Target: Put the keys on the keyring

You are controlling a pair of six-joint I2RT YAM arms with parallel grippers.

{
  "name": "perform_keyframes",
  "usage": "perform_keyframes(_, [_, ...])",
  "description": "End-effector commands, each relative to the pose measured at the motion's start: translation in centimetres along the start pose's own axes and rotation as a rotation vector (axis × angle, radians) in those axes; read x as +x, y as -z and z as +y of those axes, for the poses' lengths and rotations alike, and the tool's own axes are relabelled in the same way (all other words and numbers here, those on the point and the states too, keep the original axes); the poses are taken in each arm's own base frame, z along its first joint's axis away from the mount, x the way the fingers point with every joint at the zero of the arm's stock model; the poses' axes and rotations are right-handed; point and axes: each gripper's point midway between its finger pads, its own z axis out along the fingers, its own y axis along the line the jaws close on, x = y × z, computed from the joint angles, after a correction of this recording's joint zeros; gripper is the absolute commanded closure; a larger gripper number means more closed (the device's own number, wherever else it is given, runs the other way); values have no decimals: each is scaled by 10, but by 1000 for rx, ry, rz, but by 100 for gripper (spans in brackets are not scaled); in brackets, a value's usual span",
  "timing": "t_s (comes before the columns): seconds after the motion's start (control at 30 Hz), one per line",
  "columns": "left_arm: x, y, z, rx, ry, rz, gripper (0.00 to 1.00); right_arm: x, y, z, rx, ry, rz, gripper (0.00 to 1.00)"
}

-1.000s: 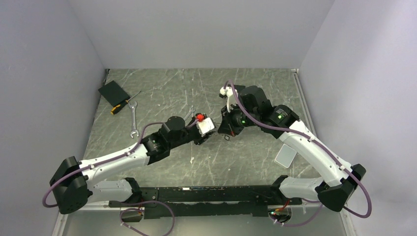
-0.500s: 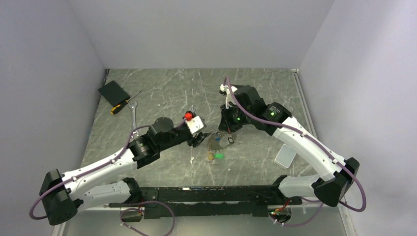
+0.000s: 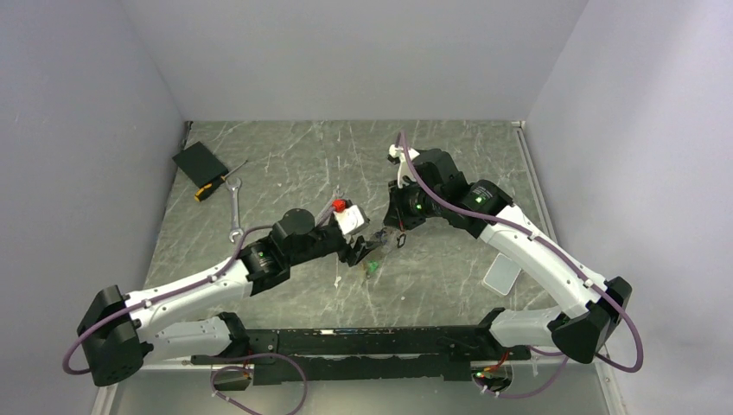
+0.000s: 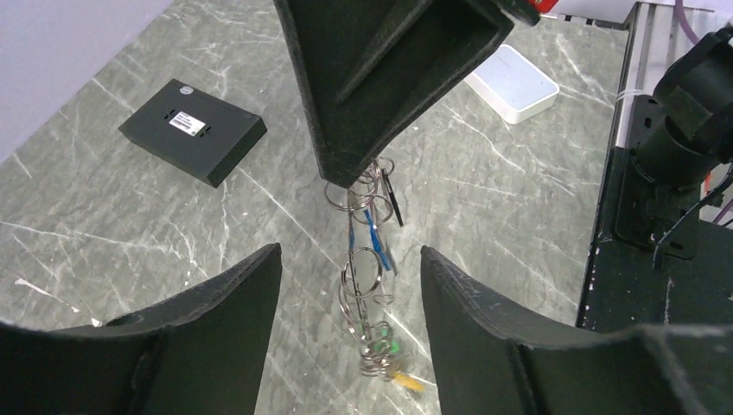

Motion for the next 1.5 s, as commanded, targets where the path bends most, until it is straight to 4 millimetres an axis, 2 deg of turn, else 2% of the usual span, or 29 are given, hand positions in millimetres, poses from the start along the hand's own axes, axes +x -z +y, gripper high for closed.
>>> perform_keyframes(0.0, [-19, -8, 4, -19, -39, -66, 38, -26, 6, 10, -43, 32, -102, 100])
perform_keyframes(0.13, [-19, -8, 14, -56, -131, -52, 35, -25, 10, 13, -62, 59, -99, 100])
perform_keyframes(0.3, [-25, -13, 3, 15, -170, -97, 26, -27, 14, 18, -86, 60, -113, 100])
perform_keyframes(0.43, [-18, -21, 4, 14, -168, -104, 29, -29, 17, 24, -118, 70, -125, 100])
perform_keyframes(0.53, [-20, -25, 4, 14, -177, -134, 31, -29, 19, 26, -127, 71, -124, 100])
perform_keyframes(0.67, [-19, -33, 2, 40, -197, -119, 40, -31, 22, 27, -127, 73, -133, 100])
perform_keyframes(0.87, [-14, -36, 2, 50, -207, -79, 64, -34, 25, 26, -116, 79, -144, 100])
perform_keyframes(0.97, [-12, -34, 4, 36, -208, -62, 65, -36, 27, 25, -106, 84, -155, 100])
perform_keyframes(1.0, [-11, -33, 6, 28, -211, -60, 68, -37, 28, 24, -104, 85, -156, 100])
perform_keyframes(1.13, [-15, -29, 8, 10, -219, -74, 93, -35, 27, 25, -108, 90, -145, 100])
perform_keyframes(1.2, [-17, -28, 9, 3, -218, -82, 100, -34, 26, 26, -117, 91, -139, 100])
perform_keyframes(1.23, [-17, -28, 10, -5, -215, -84, 100, -33, 24, 26, -119, 89, -136, 100])
perform_keyframes(1.27, [-18, -28, 13, -19, -210, -85, 100, -33, 24, 27, -122, 89, -137, 93])
perform_keyframes(1.33, [-21, -28, 17, -47, -190, -98, 100, -35, 25, 28, -128, 89, -149, 69])
perform_keyframes(1.43, [-29, -28, 18, -66, -151, -138, 100, -39, 30, 30, -137, 92, -190, 51])
perform_keyframes(1.47, [-32, -28, 20, -79, -132, -152, 100, -41, 31, 30, -137, 92, -201, 48])
